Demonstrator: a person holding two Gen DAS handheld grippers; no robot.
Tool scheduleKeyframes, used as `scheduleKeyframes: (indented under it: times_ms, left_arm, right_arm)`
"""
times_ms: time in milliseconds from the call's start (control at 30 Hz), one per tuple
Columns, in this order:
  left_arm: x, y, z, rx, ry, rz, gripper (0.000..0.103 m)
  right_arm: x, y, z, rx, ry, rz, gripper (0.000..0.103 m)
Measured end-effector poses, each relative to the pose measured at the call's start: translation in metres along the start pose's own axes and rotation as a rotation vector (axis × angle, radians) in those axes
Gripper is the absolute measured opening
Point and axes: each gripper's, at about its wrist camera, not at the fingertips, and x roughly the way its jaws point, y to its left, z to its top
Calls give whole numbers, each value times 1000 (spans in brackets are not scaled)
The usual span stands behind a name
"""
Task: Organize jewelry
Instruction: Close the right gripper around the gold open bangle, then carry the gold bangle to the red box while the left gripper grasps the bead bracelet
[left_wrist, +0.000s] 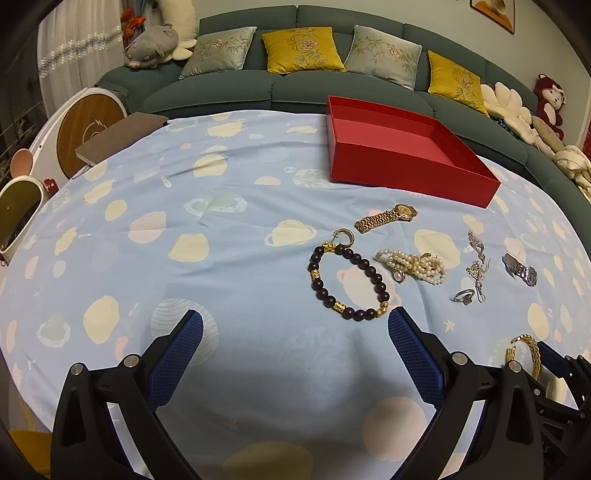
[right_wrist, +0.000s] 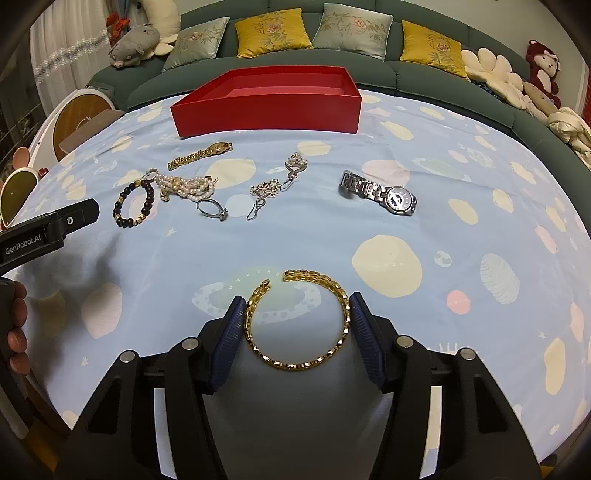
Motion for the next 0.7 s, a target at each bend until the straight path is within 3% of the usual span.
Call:
scheduleKeyframes:
  times_ms: [333,400,533,700]
  left_arm:
    - [23,2,12,-24,22,16,98]
    - [26,1,16,-21,19,17,91]
    - [40,-1,18,-17,65,-6,62]
    - [47,-8,16,20,63,28,59]
  right_arm:
    - [-6,-2,6,18,-16,25,55]
    - [-8,-3,7,24,-18,29,55]
    - [-9,-6,8,38,-18,34,55]
    - [-10,-9,10,45,-23,36,55]
